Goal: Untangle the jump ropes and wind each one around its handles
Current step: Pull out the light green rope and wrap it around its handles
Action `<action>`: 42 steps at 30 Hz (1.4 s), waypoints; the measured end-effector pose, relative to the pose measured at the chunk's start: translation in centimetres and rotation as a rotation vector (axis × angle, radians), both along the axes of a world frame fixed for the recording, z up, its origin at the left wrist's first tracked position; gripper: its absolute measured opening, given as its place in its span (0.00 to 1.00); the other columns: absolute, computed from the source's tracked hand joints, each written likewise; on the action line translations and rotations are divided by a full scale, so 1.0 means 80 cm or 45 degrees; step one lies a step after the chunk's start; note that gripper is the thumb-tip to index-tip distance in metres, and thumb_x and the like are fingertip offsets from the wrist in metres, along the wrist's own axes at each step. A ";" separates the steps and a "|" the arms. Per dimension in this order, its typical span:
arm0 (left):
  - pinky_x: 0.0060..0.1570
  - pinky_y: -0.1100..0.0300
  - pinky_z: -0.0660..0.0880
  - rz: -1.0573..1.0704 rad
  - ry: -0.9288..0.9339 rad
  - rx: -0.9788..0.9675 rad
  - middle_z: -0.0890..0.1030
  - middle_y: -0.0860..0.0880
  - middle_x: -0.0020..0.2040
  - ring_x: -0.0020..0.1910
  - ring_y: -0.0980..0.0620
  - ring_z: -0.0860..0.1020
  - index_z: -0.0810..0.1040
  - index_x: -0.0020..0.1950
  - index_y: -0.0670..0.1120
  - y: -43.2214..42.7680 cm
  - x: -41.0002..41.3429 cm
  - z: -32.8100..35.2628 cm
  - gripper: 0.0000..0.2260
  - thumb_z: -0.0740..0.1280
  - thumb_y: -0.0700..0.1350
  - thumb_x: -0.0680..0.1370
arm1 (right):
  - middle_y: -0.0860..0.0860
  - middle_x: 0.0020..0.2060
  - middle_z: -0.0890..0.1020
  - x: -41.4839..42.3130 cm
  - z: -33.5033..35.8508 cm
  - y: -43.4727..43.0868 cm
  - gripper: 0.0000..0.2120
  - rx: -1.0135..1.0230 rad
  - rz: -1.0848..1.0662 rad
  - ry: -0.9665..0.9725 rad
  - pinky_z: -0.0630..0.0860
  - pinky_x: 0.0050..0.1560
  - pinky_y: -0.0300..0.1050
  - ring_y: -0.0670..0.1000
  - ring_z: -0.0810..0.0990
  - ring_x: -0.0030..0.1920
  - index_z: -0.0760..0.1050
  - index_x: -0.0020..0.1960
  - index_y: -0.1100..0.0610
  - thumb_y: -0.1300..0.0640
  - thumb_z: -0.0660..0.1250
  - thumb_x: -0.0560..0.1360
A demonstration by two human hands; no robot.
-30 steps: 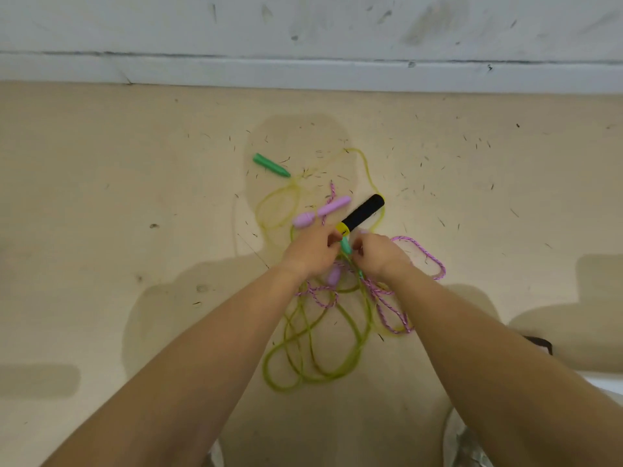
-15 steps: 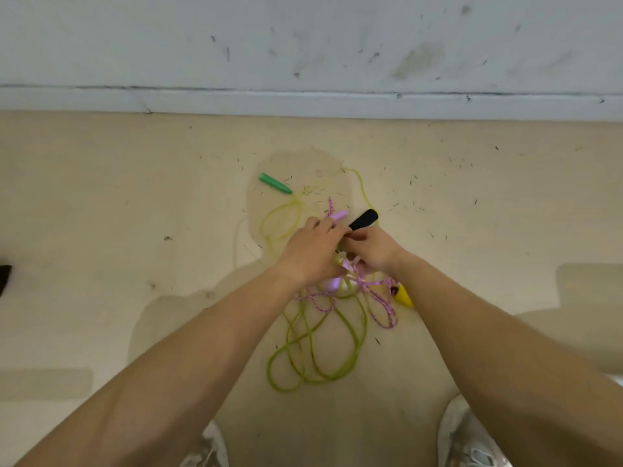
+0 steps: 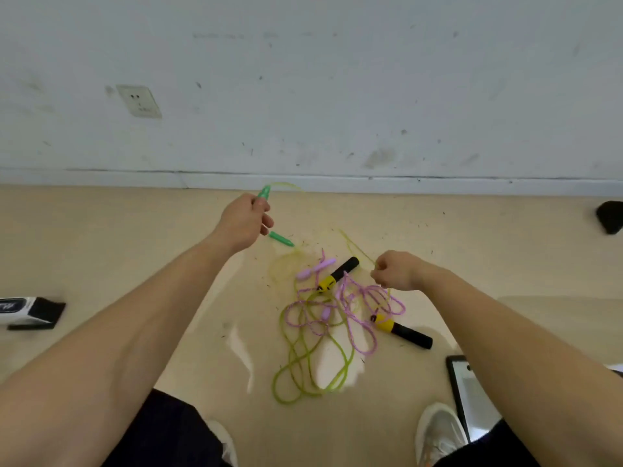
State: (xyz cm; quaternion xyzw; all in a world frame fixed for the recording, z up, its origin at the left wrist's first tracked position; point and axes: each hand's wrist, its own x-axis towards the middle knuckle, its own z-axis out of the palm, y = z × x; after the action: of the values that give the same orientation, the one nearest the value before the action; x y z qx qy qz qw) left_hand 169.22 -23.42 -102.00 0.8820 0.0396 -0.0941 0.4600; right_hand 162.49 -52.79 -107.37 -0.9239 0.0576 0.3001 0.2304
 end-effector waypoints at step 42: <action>0.44 0.50 0.82 0.420 0.233 -1.003 0.76 0.47 0.35 0.33 0.48 0.82 0.73 0.46 0.43 -0.038 -0.055 0.048 0.08 0.61 0.43 0.84 | 0.57 0.48 0.85 -0.027 0.023 0.044 0.13 0.494 -0.250 -0.022 0.79 0.43 0.45 0.56 0.84 0.44 0.78 0.46 0.57 0.65 0.56 0.81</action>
State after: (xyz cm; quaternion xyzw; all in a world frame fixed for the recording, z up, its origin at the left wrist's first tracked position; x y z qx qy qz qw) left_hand 164.79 -26.43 -98.17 0.6092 0.1817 -0.1049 0.7648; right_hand 160.31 -49.25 -105.52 -0.8546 0.0866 0.2737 0.4327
